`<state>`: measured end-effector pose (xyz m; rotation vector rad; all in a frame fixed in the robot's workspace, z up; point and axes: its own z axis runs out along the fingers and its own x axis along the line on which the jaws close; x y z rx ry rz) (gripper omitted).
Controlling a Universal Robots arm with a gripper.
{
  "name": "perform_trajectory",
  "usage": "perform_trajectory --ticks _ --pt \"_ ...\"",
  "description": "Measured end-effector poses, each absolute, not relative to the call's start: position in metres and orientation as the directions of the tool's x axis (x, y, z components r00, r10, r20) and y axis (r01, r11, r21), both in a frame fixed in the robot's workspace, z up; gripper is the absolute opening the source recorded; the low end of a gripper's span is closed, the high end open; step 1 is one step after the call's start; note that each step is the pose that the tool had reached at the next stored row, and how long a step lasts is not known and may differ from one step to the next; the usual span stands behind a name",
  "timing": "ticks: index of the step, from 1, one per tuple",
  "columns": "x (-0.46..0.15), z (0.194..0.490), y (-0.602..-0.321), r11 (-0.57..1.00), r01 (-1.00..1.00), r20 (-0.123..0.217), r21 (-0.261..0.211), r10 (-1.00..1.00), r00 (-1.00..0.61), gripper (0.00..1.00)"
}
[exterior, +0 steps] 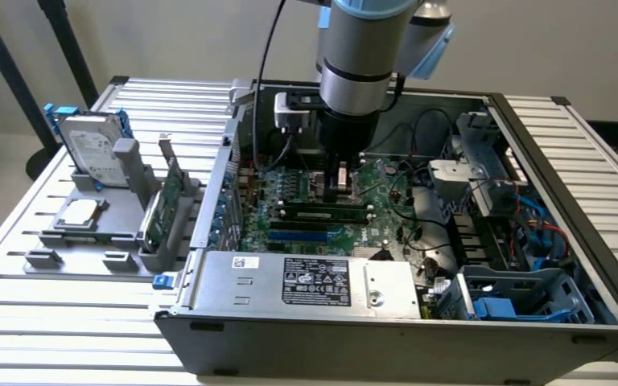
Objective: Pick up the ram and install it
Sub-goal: 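Press down the ram until it locks into place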
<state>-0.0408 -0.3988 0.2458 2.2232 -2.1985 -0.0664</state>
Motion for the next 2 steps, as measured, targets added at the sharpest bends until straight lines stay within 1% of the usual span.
perform_trajectory --ticks 2 --pt "-0.0408 0.2459 -0.3988 -0.012 -0.999 -0.020 0.040 -1.000 0.011 0.11"
